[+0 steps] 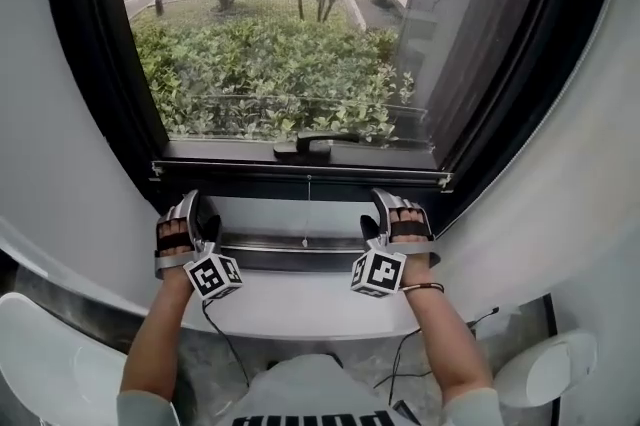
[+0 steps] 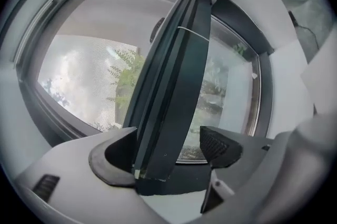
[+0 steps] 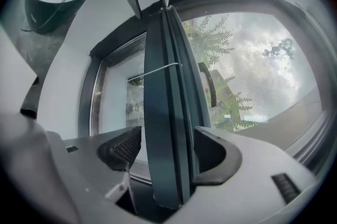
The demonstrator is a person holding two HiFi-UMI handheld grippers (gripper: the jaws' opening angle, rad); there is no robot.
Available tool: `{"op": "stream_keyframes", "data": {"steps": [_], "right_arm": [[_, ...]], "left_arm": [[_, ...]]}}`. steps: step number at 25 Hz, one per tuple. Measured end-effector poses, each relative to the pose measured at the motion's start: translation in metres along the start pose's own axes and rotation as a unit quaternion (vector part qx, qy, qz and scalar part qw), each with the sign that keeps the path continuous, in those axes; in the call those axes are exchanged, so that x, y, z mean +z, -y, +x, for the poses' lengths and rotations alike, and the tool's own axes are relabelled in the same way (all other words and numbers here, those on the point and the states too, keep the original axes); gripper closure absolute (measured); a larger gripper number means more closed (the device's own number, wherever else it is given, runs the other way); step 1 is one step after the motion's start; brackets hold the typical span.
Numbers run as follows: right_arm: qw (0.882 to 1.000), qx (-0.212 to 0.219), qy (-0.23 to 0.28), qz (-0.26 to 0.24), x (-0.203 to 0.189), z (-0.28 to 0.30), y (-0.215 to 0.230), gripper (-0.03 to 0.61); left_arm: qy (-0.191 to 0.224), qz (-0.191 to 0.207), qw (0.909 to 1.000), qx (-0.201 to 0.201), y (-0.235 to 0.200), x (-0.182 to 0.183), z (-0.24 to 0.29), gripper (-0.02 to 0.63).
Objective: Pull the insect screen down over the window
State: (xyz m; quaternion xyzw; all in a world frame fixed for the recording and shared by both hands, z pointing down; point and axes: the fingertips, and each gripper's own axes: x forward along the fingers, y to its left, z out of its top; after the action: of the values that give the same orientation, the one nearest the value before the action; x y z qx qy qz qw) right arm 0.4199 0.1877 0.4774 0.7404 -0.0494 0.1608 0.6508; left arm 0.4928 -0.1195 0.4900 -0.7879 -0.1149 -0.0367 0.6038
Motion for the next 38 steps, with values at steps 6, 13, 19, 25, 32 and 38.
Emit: {"op": "stream_keyframes", "data": {"steps": [6,13,19,25,32,38], "right_arm": [[0.982,0.042,0.036,0.180,0.024,-0.047,-0.025,0.266],[0.925,0.108,0.076,0.356,0.064,-0.087,-0.074,0.458],[0.854,0.132,0.098,0.493,0.092,-0.111,-0.097,0.571],[0.777,0.173,0.114,0.594,0.126,-0.136,-0.131,0.572],[0.755,0.214,0.159,0.598,0.150,-0.149,-0.140,0.572],[0.760,0.252,0.244,0.547,0.158,-0.177,-0.132,0.572]], "left_arm": [[0.056,-0.205,0.9711,-0.109,0.039,0.020,-0.050,0.244],[0.093,-0.366,0.9070,-0.185,0.095,0.028,-0.101,0.570],[0.122,-0.531,0.8020,-0.245,0.101,0.026,-0.125,0.601],[0.129,-0.596,0.7294,-0.310,0.130,0.028,-0.168,0.601],[0.107,-0.617,0.7321,-0.269,0.131,0.021,-0.195,0.601],[0.053,-0.625,0.7545,-0.193,0.120,0.030,-0.217,0.601]]}}
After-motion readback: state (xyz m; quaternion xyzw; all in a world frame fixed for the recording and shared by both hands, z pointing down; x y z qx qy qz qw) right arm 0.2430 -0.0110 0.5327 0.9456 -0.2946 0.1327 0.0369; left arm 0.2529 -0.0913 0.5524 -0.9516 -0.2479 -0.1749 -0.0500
